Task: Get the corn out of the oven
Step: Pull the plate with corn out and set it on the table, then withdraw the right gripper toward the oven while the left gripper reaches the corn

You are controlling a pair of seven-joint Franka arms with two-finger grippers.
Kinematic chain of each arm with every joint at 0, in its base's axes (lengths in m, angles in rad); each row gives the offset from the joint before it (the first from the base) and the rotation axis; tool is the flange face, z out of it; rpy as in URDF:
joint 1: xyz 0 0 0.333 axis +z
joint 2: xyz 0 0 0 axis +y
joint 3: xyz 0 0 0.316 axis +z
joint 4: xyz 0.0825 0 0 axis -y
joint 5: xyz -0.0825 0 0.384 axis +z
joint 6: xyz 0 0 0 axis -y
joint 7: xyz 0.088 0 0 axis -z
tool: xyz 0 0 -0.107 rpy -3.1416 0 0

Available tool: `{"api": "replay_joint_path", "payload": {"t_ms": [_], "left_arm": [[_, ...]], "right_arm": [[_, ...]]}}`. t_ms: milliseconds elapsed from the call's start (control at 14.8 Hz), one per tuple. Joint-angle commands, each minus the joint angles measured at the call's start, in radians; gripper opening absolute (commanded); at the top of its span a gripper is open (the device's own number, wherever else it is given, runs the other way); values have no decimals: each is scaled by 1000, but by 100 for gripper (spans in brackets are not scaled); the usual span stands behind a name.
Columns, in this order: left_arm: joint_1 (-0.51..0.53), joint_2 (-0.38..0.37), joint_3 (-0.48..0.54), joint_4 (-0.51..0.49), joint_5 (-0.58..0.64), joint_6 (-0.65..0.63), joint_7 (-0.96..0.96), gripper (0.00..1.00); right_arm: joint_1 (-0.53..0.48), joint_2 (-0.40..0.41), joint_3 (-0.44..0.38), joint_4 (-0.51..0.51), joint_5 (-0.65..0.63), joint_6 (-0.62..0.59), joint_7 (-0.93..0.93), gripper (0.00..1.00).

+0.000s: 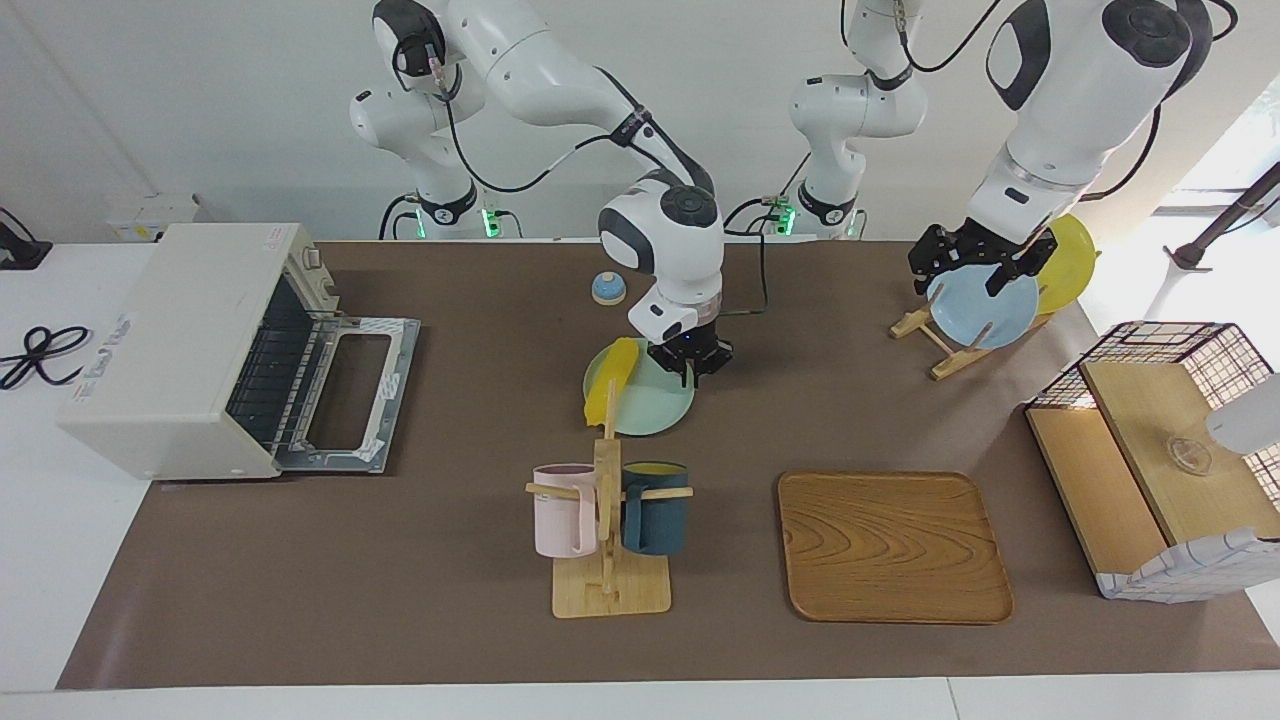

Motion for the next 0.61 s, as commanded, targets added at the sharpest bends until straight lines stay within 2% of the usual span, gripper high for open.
{"api": "replay_joint_path", "payload": {"t_ms": [0, 135, 270, 472, 539], "left_arm": [[8, -3, -7, 6, 23, 4, 4, 100], [8, -3, -7, 6, 23, -2, 6, 100], [8, -3, -7, 5, 23, -8, 4, 100], [0, -5, -8, 0, 23, -7, 3, 100], [-7, -5, -10, 0, 21, -5, 3, 100]], "right_arm": [[-16, 14, 4, 60, 3, -15, -3, 45], [-30, -4, 1, 60, -7, -51, -22, 47], [-87, -67, -2, 59, -7, -182, -119, 47], [-247, -186, -4, -22, -7, -311, -268, 49], [-293, -217, -4, -56, -7, -322, -343, 54]]}}
